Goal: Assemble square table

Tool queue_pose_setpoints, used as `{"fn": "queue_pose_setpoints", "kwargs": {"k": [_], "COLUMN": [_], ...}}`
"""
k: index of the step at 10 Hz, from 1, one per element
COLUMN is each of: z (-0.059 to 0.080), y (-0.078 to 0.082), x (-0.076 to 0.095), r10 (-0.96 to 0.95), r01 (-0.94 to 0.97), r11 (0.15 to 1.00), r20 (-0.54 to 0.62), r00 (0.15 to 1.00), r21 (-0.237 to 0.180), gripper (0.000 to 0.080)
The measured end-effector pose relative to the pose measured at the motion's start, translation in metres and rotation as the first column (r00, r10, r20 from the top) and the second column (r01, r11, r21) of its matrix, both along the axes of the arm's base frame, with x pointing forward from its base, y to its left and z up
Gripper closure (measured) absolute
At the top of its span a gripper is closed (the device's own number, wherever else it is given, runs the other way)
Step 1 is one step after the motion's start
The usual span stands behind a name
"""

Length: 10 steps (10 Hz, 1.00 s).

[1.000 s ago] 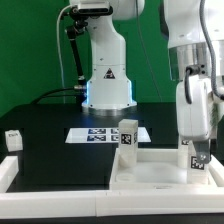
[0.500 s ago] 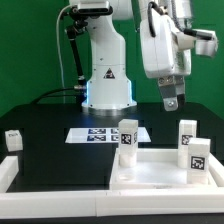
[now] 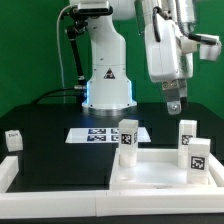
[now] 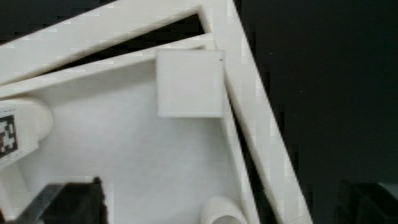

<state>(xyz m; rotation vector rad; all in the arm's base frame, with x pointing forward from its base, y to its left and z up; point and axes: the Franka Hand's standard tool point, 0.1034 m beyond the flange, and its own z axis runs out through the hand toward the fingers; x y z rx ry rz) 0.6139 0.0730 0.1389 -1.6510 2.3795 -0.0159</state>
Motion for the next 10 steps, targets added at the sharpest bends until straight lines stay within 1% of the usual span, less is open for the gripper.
{"fn": "queue_pose_setpoints", "kwargs": {"k": [2,3,4,5,6,7,10], "z": [0.000,0.002,0.007,0.006,-0.003,-0.008,-0.008], "y": [-0.001,-0.016,-0.045,-0.069,-0.085,-0.087,-0.088], "x": [0.000,-0.008,-0.025,-0.040,-0.044,-0.044,-0.044], "r10": [0.011,0.155,0.252,0.332,0.515,0.561,0.725], "r01": [-0.011,-0.155,-0.251,-0.328,-0.505,-0.548,-0.705], "r11": [1.000,0.987,0.967,0.942,0.849,0.817,0.672], "r20": [0.001,0.019,0.035,0.037,0.031,0.023,0.007], "r00": [1.000,0.988,0.967,0.943,0.856,0.828,0.688], "r21": [-0.003,-0.033,-0.046,-0.076,-0.153,-0.179,-0.227], "gripper": [0.0151,0.0151,0.0151,0.0151,0.0151,0.0151,0.0151]}}
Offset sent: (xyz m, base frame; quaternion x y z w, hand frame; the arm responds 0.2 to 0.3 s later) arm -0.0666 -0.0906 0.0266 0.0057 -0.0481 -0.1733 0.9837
